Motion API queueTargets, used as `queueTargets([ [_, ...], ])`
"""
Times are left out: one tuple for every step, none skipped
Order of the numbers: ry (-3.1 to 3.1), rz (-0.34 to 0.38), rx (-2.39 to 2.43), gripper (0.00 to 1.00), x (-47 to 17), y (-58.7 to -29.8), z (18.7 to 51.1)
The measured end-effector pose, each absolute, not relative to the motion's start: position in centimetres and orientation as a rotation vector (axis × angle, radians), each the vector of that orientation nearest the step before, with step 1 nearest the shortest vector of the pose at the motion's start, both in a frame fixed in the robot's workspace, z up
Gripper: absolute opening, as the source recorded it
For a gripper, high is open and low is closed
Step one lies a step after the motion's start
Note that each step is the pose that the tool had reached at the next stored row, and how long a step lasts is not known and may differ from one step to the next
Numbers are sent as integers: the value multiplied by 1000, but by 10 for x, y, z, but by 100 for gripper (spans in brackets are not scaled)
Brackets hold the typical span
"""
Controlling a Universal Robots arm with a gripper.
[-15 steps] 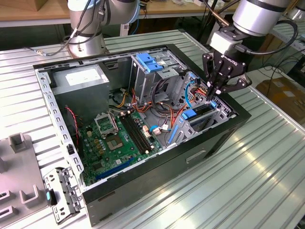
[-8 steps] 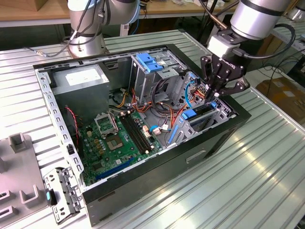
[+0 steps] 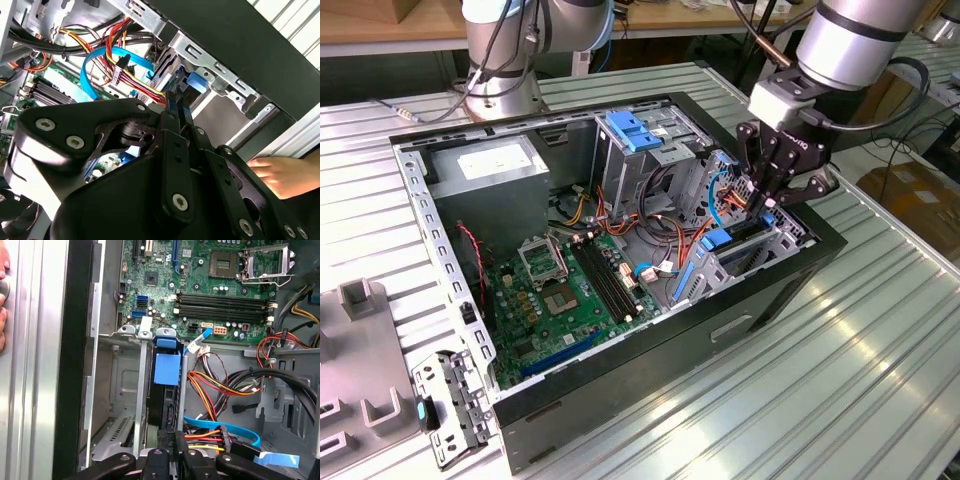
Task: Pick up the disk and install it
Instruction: 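Insert the first disk wire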
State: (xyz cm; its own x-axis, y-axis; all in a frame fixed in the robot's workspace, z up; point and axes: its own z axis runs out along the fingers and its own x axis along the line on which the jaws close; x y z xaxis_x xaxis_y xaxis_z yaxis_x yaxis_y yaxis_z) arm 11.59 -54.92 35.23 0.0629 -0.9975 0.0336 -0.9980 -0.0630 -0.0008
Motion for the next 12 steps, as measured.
queueTargets([
  [-2144,39,2265,17,116,-549,352],
  [-2152,39,2257,17,116,-549,352],
  [-2154,39,2255,17,116,-549,351],
  [-2155,39,2254,17,116,-549,350],
  [-2155,39,2254,17,116,-549,350],
  [-2156,39,2254,17,116,-549,349],
  [-2155,39,2253,17,116,-549,348],
  [-2155,39,2253,17,116,-549,348],
  [-2155,39,2253,17,116,-549,348],
  [-2156,39,2252,17,116,-549,348],
  [-2161,38,2248,17,116,-549,348],
  [-2164,38,2244,17,116,-549,347],
])
